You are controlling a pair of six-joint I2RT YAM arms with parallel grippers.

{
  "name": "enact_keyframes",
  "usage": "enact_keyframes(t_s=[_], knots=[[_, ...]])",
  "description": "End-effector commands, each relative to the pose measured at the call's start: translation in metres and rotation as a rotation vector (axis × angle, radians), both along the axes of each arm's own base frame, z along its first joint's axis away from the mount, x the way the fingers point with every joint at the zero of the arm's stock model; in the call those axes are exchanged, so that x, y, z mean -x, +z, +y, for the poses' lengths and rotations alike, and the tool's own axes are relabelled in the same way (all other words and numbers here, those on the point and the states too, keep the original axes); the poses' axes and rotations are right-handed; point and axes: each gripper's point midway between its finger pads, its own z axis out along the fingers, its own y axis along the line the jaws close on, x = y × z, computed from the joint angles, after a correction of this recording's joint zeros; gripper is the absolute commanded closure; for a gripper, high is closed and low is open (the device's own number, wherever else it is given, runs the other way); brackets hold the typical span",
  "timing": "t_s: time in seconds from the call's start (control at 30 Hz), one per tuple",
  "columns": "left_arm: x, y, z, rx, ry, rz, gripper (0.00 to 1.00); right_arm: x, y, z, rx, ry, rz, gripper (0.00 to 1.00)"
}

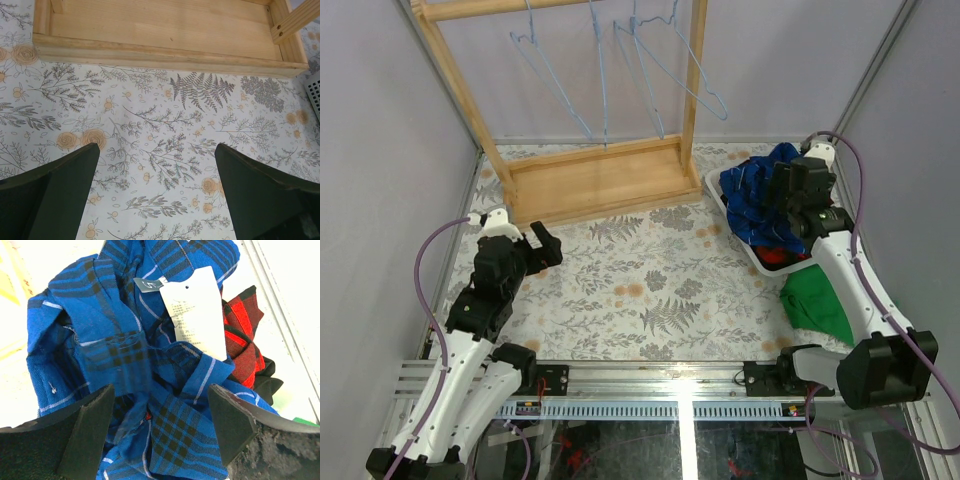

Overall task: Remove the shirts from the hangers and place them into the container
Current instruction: Reset both arms

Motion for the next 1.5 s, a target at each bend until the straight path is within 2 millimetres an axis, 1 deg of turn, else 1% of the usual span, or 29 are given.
enact_keyframes(t_s=[0.0,0.13,0.27,0.43,0.5,0.53,0.57,0.7,0.8,0.87,0.93,1.0,1.13,1.17,1.23,1.3,1.4,1.47], knots=[[-0.003,0.005,0.0,0.006,0.003,-0.018,0.0,0.005,0.025,0.003,-0.013,0.028,-0.056,0.17],[-0.003,0.004,0.0,0.006,0.002,-0.013,0.0,0.01,0.034,0.002,-0.012,0.027,-0.062,0.17],[-0.003,0.005,0.0,0.006,0.005,-0.014,0.0,0.017,0.058,0.002,-0.016,0.039,-0.131,0.16],[-0.004,0.005,0.004,0.004,0.031,-0.012,0.0,0.033,0.084,0.025,-0.08,0.174,-0.225,0.15],[-0.004,0.007,0.011,0.002,0.075,-0.013,0.0,0.043,0.09,0.036,-0.115,0.241,-0.273,0.03],[-0.004,0.008,0.014,0.004,0.091,-0.016,0.0,0.049,0.09,0.042,-0.132,0.276,-0.294,0.0],[-0.005,0.01,0.015,0.008,0.106,-0.021,0.0,0.058,0.094,0.05,-0.155,0.324,-0.33,0.01],[-0.005,0.023,0.031,0.027,0.216,-0.071,0.0,0.083,0.08,0.071,-0.223,0.44,-0.369,0.01],[-0.003,0.033,0.043,0.05,0.298,-0.115,0.0,0.099,0.056,0.078,-0.269,0.466,-0.337,0.01],[-0.002,0.042,0.047,0.059,0.319,-0.148,0.0,0.105,0.053,0.083,-0.272,0.505,-0.359,0.01],[0.0,0.056,0.049,0.078,0.328,-0.182,0.0,0.109,0.061,0.083,-0.26,0.52,-0.388,0.01],[0.002,0.075,0.048,0.096,0.323,-0.221,0.0,0.115,0.073,0.085,-0.255,0.541,-0.407,0.01],[0.009,0.114,0.048,0.118,0.3,-0.3,0.0,0.134,0.103,0.09,-0.252,0.601,-0.485,0.01],[0.011,0.121,0.047,0.114,0.285,-0.313,0.0,0.139,0.11,0.091,-0.252,0.612,-0.51,0.01],[0.016,0.129,0.047,0.108,0.277,-0.324,0.0,0.151,0.125,0.091,-0.243,0.625,-0.561,0.01],[0.02,0.135,0.048,0.09,0.264,-0.333,0.0,0.16,0.138,0.086,-0.23,0.606,-0.612,0.01],[0.025,0.136,0.053,0.051,0.271,-0.337,0.0,0.169,0.149,0.073,-0.199,0.55,-0.659,0.01],[0.028,0.137,0.056,0.033,0.277,-0.339,0.0,0.17,0.15,0.065,-0.181,0.511,-0.665,0.01]])
